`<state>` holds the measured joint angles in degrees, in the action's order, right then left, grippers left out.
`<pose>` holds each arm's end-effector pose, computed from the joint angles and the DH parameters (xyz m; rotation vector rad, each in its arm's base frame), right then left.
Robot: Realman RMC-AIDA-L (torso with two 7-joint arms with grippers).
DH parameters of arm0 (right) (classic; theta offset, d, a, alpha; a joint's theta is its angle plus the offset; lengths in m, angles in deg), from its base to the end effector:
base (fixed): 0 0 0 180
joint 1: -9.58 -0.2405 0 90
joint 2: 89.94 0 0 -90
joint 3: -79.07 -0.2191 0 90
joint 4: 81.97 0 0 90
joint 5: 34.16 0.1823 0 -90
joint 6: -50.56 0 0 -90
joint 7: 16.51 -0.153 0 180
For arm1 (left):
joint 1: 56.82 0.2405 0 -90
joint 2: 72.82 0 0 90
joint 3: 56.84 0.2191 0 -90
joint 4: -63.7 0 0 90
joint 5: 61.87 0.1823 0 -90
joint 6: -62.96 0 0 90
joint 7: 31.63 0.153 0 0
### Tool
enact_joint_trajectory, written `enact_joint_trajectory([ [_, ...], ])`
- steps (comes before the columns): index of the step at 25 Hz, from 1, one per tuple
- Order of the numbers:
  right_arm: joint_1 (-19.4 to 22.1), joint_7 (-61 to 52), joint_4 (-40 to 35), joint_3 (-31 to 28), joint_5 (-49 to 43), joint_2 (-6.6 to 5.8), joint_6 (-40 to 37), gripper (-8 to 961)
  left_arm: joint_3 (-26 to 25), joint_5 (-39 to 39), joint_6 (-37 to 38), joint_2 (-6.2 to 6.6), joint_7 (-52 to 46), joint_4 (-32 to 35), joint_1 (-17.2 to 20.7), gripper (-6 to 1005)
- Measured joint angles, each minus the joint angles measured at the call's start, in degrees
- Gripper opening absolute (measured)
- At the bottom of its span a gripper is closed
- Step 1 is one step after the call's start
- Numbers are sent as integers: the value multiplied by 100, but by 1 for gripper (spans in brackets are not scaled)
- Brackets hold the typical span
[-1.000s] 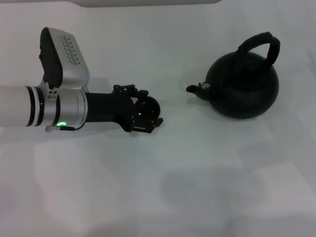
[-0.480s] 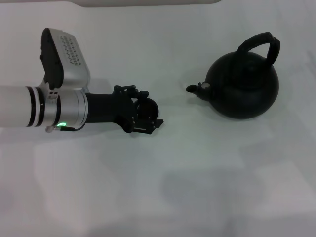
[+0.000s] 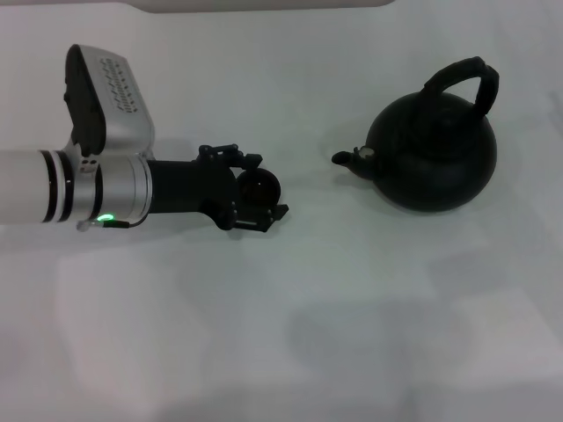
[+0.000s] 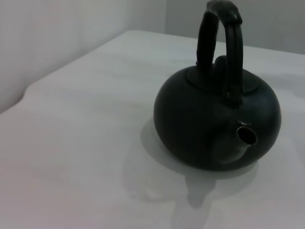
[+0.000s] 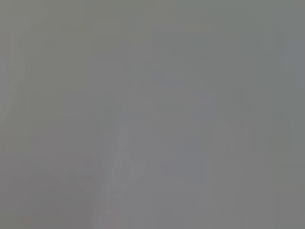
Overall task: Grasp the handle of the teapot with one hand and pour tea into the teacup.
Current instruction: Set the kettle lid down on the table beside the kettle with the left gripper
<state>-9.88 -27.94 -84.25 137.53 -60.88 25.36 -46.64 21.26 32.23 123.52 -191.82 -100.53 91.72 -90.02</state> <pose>0.2754 0.2635 0.0941 -1.4830 0.1164 0.8670 -0.2113 0.3027 -0.0715 -2.8202 -0.3706 -0.3246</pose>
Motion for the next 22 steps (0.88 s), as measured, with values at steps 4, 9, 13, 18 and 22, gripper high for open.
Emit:
enact_joint_trajectory([
  [4, 3, 0, 1, -2, 0, 0, 0, 840, 52, 28, -1, 1, -137, 270, 136, 883],
  [9, -1, 0, 8, -2, 0, 0, 0, 839, 93, 69, 1, 7, -281, 604, 292, 883],
  [13, 4, 0, 5, 0, 0, 0, -1, 839, 119, 78, -8, 13, -383, 906, 470, 882],
  [18, 19, 0, 2, 8, 0, 0, -1, 839, 119, 126, -10, 19, -513, 1234, 646, 878],
  [22, 39, 0, 0, 8, -1, 0, -1, 839, 118, 145, -6, 18, -605, 1533, 819, 870],
])
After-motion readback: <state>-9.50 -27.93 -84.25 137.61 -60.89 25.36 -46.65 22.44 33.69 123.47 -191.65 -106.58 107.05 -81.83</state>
